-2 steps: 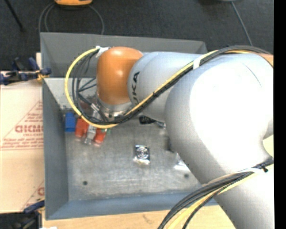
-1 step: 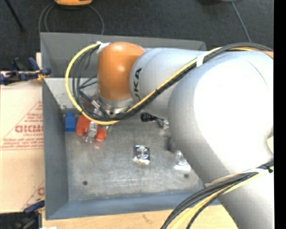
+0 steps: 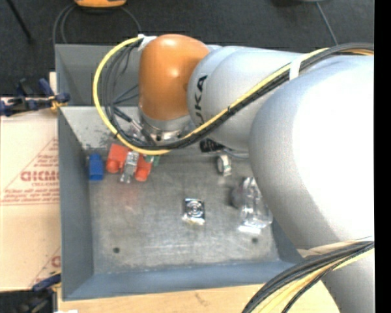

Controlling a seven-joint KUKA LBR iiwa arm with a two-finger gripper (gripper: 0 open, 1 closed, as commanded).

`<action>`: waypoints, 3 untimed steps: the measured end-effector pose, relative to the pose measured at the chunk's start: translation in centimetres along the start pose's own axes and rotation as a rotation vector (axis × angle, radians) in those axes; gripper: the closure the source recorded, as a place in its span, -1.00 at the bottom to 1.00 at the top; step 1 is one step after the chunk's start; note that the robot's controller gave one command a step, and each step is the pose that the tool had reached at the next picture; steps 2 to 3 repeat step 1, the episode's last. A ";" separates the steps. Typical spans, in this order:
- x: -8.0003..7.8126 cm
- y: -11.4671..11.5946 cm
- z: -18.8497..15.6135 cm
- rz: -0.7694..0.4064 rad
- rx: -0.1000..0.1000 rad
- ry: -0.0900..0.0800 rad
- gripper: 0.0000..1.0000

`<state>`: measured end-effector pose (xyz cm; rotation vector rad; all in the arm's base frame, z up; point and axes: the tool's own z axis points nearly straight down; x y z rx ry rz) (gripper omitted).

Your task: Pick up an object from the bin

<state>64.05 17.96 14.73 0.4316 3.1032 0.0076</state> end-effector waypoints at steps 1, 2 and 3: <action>-0.2 0.0 -3.1 -0.001 0.001 0.002 1.00; -0.2 0.0 -3.1 -0.001 0.001 0.002 1.00; -0.2 0.0 -3.1 -0.001 0.001 0.002 1.00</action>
Offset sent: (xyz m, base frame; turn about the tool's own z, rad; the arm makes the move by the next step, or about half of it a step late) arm -0.0001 -0.0001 0.0279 0.0000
